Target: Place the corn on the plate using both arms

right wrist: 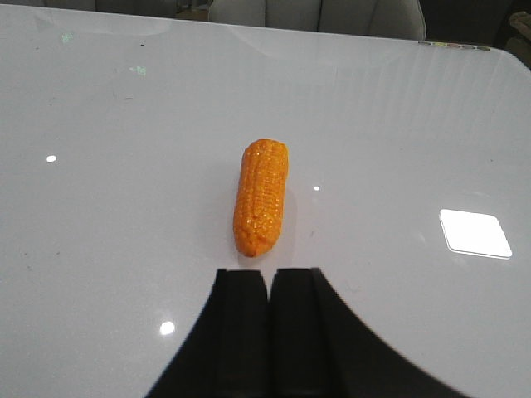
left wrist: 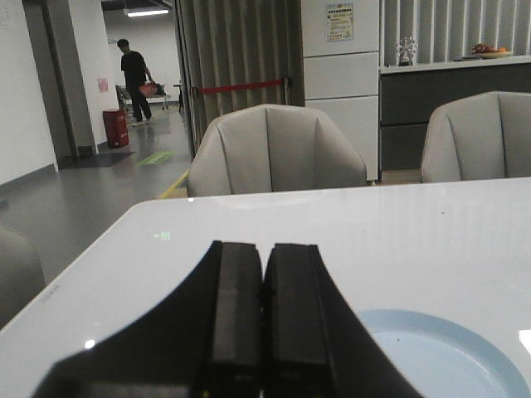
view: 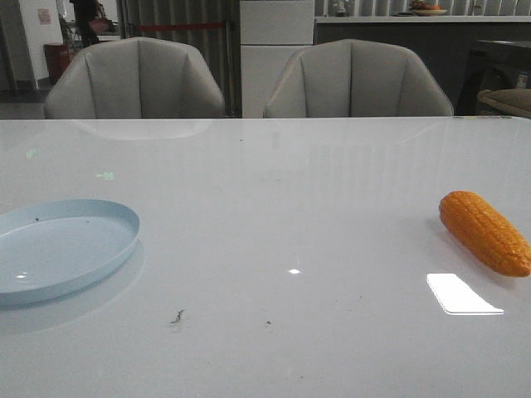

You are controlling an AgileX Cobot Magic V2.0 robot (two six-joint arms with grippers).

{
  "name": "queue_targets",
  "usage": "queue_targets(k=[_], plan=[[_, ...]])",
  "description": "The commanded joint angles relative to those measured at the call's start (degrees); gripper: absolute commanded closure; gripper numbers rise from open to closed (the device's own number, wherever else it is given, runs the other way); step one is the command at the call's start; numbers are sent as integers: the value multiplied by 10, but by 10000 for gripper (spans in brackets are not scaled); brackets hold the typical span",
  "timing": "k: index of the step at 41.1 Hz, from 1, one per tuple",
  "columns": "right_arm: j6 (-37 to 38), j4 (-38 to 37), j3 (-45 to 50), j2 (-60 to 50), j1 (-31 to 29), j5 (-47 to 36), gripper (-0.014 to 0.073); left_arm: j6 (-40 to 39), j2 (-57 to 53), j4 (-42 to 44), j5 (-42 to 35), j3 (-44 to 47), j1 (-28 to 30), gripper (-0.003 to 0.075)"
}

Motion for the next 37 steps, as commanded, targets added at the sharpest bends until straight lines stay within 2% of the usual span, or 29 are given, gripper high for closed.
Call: queue_targets(k=[1,5,11,19,24,27,32,37], plan=[[0,-3,-10,-13,-3,-80,527,-1,-8,-5,-86,-3,0,631],[0,-3,-10,-13,-3,-134,527,-2,-8,-8,-91,-16,0,631],[1,17,-29,-13,-3,-276,527,-2,-8,-8,-93,-73,0,631],[1,25,-161,23,-3,-234,527,-2,22,-8,-102,-177,0,631],[1,25,-266,110,-3,-234,527,-2,100,29,-134,-260,0,631],[1,25,-318,167,-3,-234,527,-2,149,36,-128,-312,0,631],[1,25,-375,260,-3,-234,527,-2,244,36,-127,-384,0,631],[1,25,-384,334,-3,-234,527,-2,324,36,-124,-405,0,631]])
